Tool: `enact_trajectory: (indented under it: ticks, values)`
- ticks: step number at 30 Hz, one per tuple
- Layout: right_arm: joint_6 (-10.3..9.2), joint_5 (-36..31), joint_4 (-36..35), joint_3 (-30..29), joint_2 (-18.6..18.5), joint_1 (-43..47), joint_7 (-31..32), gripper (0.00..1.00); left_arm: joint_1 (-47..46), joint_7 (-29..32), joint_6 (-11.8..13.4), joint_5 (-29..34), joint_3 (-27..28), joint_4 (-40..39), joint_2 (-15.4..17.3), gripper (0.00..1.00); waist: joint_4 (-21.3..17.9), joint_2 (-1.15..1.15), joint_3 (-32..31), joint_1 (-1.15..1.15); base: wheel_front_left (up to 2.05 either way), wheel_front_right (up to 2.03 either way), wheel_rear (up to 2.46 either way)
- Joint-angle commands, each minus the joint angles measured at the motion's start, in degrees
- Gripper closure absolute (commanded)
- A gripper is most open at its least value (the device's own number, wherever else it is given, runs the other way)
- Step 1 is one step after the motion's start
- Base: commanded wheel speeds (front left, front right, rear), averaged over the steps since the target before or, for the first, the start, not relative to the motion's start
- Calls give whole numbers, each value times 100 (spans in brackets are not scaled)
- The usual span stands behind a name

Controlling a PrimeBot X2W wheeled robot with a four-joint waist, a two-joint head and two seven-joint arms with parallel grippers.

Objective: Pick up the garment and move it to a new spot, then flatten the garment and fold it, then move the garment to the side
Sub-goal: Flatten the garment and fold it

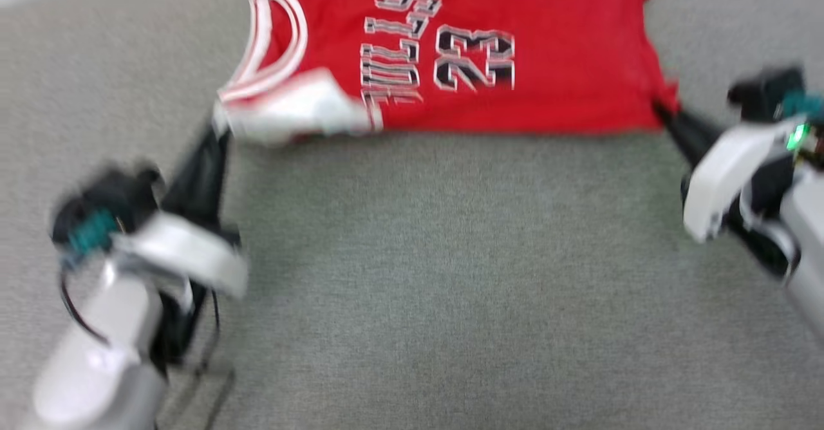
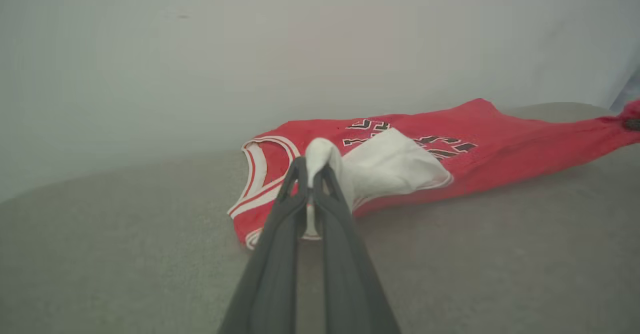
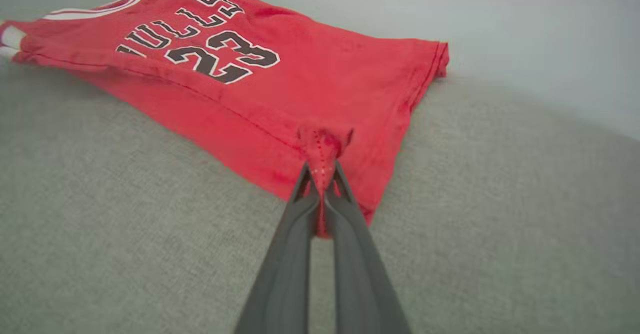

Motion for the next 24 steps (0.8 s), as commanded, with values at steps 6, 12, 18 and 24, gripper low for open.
enact_trajectory:
  ticks: [6,12,18,24]
  values:
    - [-7,189,-302,193,-268,1179,38,100,1297,-2,49,-68,-206,-118,-33,100,112,0,-895,1,0,0,0]
    - [-7,45,-596,235,-461,2119,-67,100,2367,117,159,-225,-352,-334,120,100,135,0,-1418,1,0,0,0]
    - [-7,42,-944,-32,-618,3001,-26,100,3358,218,244,-465,-433,-770,251,100,113,0,-1771,1,0,0,0]
    - [-7,136,-1473,-504,-884,3999,177,100,4204,497,309,-699,-611,-1276,369,100,83,0,-2027,1,0,0,0]
